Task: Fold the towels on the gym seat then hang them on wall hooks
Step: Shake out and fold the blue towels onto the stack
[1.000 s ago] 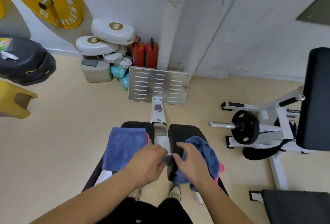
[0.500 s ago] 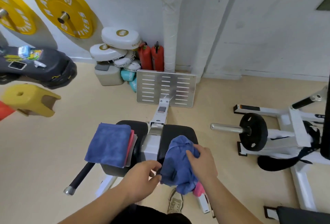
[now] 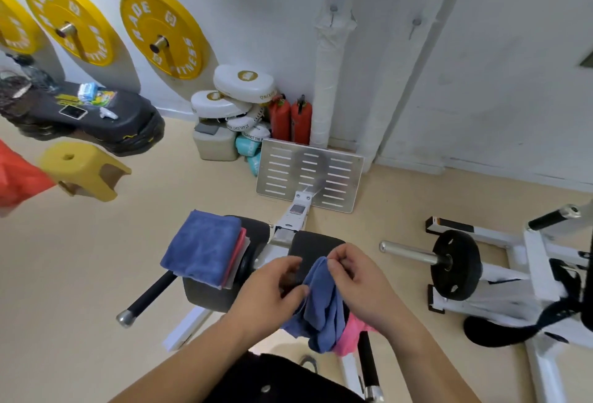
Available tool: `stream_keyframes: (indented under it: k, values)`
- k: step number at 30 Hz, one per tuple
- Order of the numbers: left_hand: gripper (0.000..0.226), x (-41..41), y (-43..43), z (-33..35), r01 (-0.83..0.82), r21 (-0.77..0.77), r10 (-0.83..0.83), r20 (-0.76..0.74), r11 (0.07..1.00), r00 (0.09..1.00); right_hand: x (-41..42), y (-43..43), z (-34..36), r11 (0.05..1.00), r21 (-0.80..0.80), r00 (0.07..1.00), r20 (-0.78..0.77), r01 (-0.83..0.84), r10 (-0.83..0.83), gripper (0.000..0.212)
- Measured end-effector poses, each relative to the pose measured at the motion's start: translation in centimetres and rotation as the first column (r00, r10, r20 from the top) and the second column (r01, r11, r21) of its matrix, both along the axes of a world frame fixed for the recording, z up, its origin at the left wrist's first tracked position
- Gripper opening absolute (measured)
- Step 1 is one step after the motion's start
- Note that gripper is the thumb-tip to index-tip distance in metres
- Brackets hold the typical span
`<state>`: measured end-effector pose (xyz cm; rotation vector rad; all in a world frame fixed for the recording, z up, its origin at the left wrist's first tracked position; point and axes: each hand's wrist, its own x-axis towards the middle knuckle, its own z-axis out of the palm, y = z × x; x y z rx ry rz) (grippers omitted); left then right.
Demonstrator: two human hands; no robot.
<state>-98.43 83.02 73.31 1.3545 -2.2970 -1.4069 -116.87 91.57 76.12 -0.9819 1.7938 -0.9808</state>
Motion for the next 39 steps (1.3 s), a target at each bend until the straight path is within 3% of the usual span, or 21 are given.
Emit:
stream_keyframes:
  k: [5,8,12,16,21,26,28,31,34,37,39]
  values:
    - [0.015,-2.4,-0.1,1.7,0.058,-0.072,-0.064,-0.091,0.996,0.994,0.1,-0.2,4.8,0.989,-0.139,0.996,0.083,0.044,-0.032,0.011]
    - [0.025,-2.3,-0.1,1.5,-0.014,-0.116,0.005,-0.084,0.993,0.996,-0.4,-0.2,6.8,0.97,-0.213,0.99,0.101,0.119,-0.099,0.012]
    - [0.019,-1.2,-0.9,1.1,-0.088,-0.134,0.081,-0.057,0.987,0.995,-1.4,-0.7,7.5,0.941,-0.264,0.977,0.02,0.21,-0.212,0.017]
    - [0.015,0.0,-1.4,0.7,-0.145,-0.119,0.14,-0.047,0.982,0.989,-2.1,-1.2,6.9,0.92,-0.255,0.952,0.012,0.297,-0.304,0.012]
    - [0.042,0.9,-2.4,1.2,-0.338,-0.05,0.332,-0.092,0.94,0.939,-3.3,-0.5,3.9,0.926,-0.168,0.929,-0.093,0.339,-0.357,0.012]
    - [0.06,1.6,-3.3,2.1,-0.28,-0.064,0.281,0.018,0.958,0.959,-5.2,0.5,2.5,0.853,-0.139,0.838,-0.161,0.504,-0.521,0.006]
    - [0.056,1.5,-3.2,2.9,-0.241,0.004,0.241,0.02,0.971,0.97,-6.3,0.9,2.5,0.787,-0.112,0.771,-0.156,0.607,-0.617,0.006]
    - [0.026,0.9,-2.6,5.4,-0.171,0.152,0.19,-0.125,0.973,0.974,-7.2,1.4,2.5,0.735,-0.048,0.725,-0.134,0.676,-0.676,0.005]
    - [0.02,-0.7,-1.8,7.8,-0.023,0.148,0.06,-0.252,0.989,0.966,-6.1,1.1,3.7,0.832,-0.053,0.824,-0.122,0.552,-0.554,0.008]
    - [0.024,-3.0,-0.5,9.1,0.086,-0.137,-0.119,-0.256,0.987,0.959,-3.5,1.0,5.3,0.951,-0.134,0.95,-0.109,0.279,-0.294,0.01]
    - [0.021,-4.4,0.2,9.5,0.068,-0.325,-0.168,-0.289,0.943,0.943,-2.2,1.4,6.3,0.98,-0.16,0.987,-0.088,0.119,-0.134,0.014]
